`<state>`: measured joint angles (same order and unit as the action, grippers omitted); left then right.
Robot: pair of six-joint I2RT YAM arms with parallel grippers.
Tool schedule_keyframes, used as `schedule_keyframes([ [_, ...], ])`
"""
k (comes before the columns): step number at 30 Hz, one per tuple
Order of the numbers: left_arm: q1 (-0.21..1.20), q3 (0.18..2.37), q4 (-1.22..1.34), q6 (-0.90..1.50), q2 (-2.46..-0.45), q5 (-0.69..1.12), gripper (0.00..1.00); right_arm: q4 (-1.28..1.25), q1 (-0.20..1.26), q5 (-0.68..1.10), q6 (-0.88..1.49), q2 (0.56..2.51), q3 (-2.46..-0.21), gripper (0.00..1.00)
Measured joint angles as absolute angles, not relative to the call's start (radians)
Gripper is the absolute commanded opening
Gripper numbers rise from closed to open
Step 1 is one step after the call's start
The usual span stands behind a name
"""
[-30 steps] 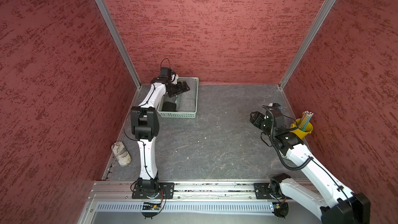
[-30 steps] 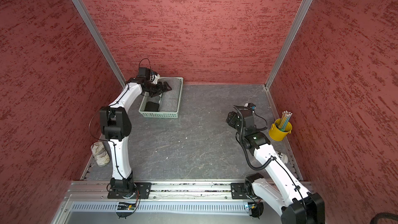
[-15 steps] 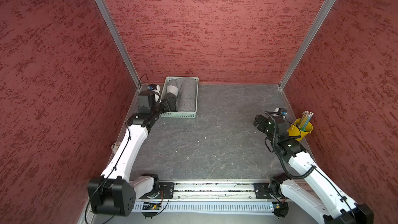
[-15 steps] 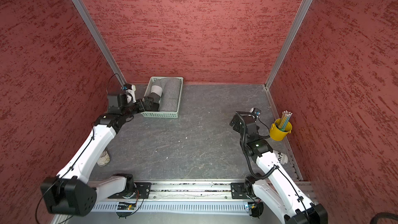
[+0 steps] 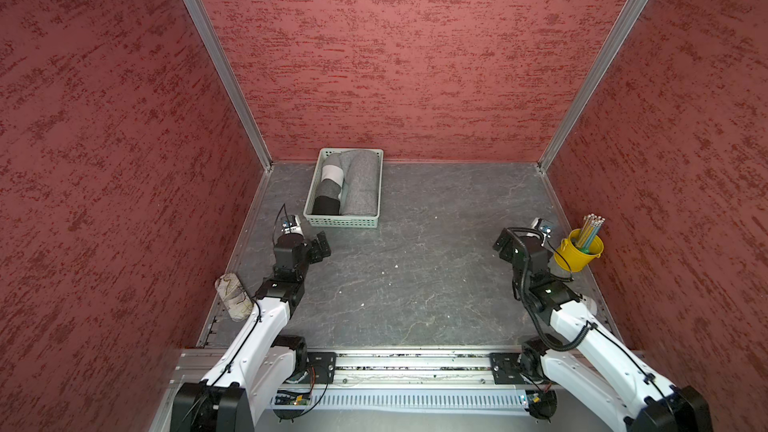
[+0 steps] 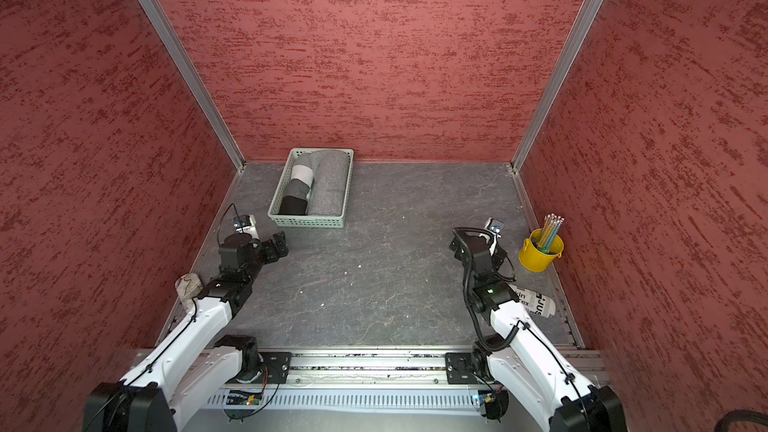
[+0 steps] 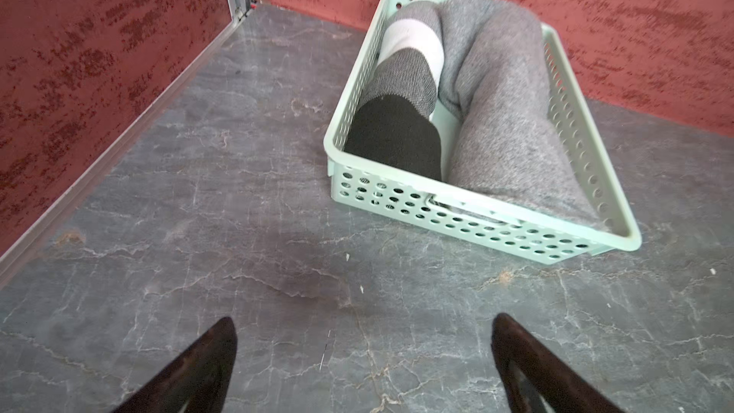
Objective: Roll up the scarf and place it into the basket
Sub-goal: Adjust the scarf at the basket.
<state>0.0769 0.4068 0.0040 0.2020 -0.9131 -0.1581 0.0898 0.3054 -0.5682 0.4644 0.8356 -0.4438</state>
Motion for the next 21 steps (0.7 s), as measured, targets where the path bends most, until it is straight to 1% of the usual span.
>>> schedule_keyframes([
  [3,0.073,0.472,0.018,0.208,-1.0,-0.142,1.0,0.071,0.305,-0.578,0.457,0.841,-0.444,0.99],
  [5,0.072,0.552,0.023,0.219,-1.08,-0.123,0.98,0.07,0.305,-0.589,0.455,0.842,-0.444,0.99],
  [9,0.067,0.794,0.028,0.253,-1.303,-0.049,0.94,0.07,0.305,-0.612,0.45,0.843,-0.444,0.99],
  [16,0.078,1.224,-0.013,0.295,-1.701,0.049,0.94,0.072,0.305,-0.633,0.444,0.844,-0.456,0.99],
  [21,0.086,1.483,-0.083,0.32,-1.938,0.102,0.91,0.072,0.305,-0.636,0.445,0.853,-0.477,0.99],
])
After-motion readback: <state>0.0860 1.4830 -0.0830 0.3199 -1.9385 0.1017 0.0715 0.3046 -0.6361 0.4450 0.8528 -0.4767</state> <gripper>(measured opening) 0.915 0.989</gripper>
